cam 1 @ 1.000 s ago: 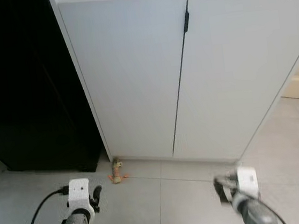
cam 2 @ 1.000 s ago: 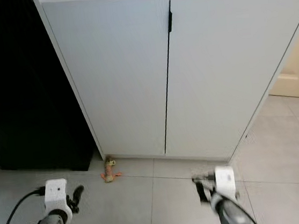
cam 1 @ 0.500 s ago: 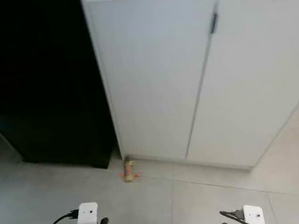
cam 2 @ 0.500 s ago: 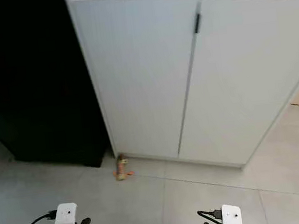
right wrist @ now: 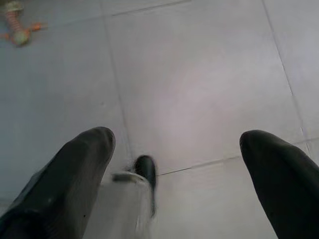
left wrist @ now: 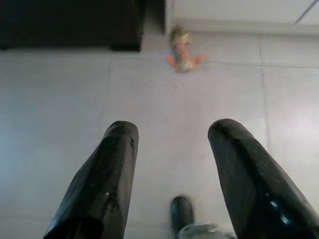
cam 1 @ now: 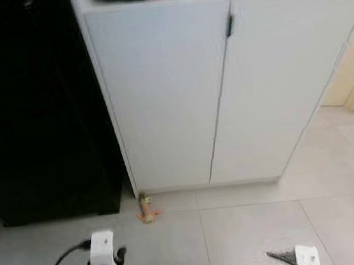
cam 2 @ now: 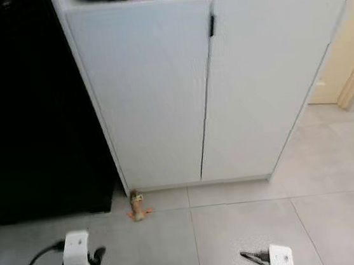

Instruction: Restocking fridge

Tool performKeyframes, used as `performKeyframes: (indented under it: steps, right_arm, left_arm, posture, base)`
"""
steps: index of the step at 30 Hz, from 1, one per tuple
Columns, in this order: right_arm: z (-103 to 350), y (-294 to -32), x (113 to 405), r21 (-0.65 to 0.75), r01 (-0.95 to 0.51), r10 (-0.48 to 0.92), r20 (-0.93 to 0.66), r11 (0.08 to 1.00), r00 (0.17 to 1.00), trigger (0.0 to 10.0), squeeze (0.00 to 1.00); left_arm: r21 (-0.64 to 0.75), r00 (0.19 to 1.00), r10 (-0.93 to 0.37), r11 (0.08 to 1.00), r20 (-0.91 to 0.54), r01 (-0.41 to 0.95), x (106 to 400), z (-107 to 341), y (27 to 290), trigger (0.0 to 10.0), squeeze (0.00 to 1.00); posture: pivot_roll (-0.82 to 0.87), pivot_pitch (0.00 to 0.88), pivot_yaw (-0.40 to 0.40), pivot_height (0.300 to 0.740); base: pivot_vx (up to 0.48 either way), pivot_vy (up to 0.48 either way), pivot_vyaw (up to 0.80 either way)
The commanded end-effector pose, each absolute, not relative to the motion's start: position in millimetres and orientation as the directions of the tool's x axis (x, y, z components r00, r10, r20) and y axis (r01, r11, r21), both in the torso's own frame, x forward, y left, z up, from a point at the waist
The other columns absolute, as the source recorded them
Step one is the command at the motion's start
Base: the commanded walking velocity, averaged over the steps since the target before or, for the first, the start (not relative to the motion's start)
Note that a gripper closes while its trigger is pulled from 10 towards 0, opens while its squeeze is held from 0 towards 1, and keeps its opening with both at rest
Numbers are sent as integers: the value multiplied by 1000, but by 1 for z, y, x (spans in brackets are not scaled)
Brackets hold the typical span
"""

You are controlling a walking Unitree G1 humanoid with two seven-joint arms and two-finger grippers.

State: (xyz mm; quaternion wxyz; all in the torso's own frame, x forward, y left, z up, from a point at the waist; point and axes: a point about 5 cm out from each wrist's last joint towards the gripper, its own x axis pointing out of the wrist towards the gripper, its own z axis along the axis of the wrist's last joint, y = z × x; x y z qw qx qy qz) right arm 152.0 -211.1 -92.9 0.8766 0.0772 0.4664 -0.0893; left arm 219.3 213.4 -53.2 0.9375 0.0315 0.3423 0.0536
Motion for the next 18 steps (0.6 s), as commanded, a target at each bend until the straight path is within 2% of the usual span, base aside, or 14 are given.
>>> performKeyframes:
  steps: [1,8,13,18]
  right_arm:
    - [-90,-213,157,45,213,-86,-820,976,566,10000,0]
    - [-90,-214,159,44,213,-84,-827,976,556,10000,0]
    - [-88,-214,163,50,209,-79,-822,977,564,10000,0]
    - [-87,-213,165,49,204,-78,-818,978,570,10000,0]
  left_arm:
    - [88,750,134,991,-647,-101,217,-55,215,10000,0]
    - [85,750,137,991,-647,-107,216,-56,215,10000,0]
    - [85,751,138,990,-646,-110,216,-56,215,10000,0]
    - [83,752,139,990,-645,-111,216,-56,214,10000,0]
  posture:
    - [-126,0,-28,740]
    - [-132,6,-26,740]
    - [-133,8,-28,740]
    - [-133,8,-28,740]
  base:
    - [0,480,0]
    - [0,480,0]
    - [0,480,-800]
    - [0,480,0]
